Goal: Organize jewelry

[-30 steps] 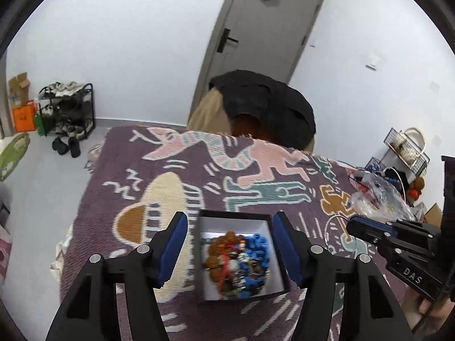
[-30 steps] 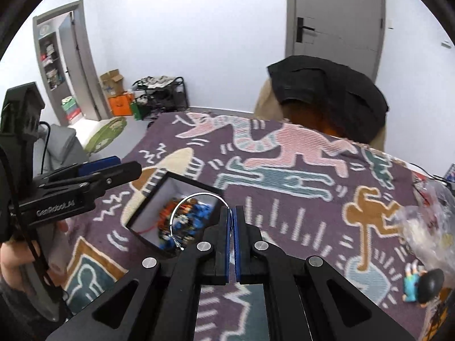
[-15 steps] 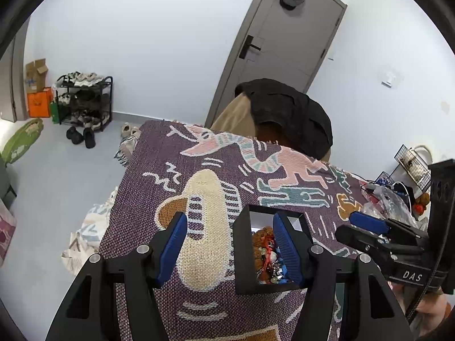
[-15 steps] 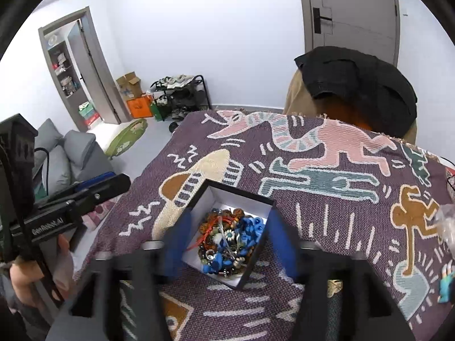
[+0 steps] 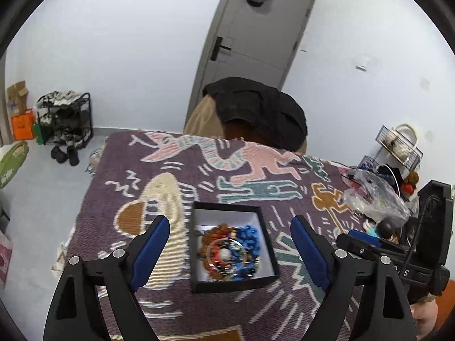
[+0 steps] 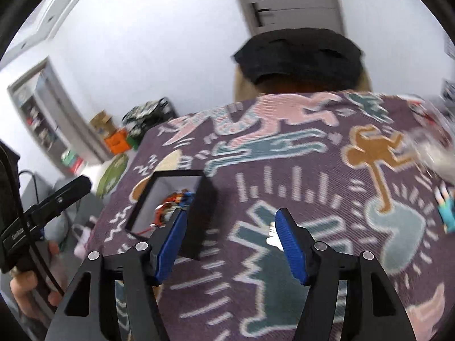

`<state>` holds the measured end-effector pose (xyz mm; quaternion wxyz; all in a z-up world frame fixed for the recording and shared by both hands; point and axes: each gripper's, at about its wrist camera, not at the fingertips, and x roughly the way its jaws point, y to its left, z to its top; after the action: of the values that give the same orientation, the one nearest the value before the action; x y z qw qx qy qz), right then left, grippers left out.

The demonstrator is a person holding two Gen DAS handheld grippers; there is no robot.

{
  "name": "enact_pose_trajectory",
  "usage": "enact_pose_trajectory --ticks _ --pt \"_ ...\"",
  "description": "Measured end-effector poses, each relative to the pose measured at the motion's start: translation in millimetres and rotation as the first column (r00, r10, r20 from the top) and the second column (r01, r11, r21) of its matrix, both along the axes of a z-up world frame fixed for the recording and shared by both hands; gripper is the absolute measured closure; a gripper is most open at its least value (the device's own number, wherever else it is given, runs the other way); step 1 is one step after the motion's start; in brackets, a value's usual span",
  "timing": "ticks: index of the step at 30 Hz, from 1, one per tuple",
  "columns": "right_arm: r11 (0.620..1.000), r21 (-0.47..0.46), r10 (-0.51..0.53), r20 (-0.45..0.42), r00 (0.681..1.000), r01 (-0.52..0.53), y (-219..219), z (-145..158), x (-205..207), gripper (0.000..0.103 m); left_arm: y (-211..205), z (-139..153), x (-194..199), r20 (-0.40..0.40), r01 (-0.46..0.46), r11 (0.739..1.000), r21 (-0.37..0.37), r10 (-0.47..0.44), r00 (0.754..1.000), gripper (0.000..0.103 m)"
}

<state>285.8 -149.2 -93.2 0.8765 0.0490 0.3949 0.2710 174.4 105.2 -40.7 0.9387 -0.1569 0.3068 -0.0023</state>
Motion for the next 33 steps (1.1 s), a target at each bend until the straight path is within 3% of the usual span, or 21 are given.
enact_pose_trajectory --ticks 5,15,17,22,30,33 --pt "0.995 -0.012 -0.098 0.009 0.995 0.098 -39.4 -7.0 -0.6 0.038 -23.9 0.0 5.5 -0.01 0.041 0.999 0.01 -0.041 0.999 0.016" --pt "0.993 0.04 -0.109 -0.057 0.992 0.111 -91.1 -22.1 -0.6 0.038 -69.8 2.0 13.1 -0.012 0.117 0.992 0.05 -0.116 0.993 0.016" --pt "0.992 0.072 -0.095 -0.079 0.992 0.1 -101.2 -26.5 -1.5 0.03 -77.3 1.3 17.1 -0.026 0.135 0.99 0.046 -0.134 0.991 0.011" --pt "0.991 0.106 -0.077 -0.1 0.992 0.088 -113.3 -32.0 -4.9 0.007 -95.8 0.3 23.7 -0.042 0.163 0.985 0.059 -0.161 0.986 0.009" --pt "0.99 0.098 -0.088 -0.127 0.988 0.1 -121.1 -40.5 -3.0 0.007 -125.1 -13.6 42.4 -0.094 0.229 0.971 0.074 -0.221 0.971 0.01" --pt "0.99 0.069 -0.11 -0.136 0.985 0.12 -125.5 -47.8 -0.6 0.018 -136.3 -25.0 52.8 -0.138 0.252 0.964 0.082 -0.239 0.961 0.023"
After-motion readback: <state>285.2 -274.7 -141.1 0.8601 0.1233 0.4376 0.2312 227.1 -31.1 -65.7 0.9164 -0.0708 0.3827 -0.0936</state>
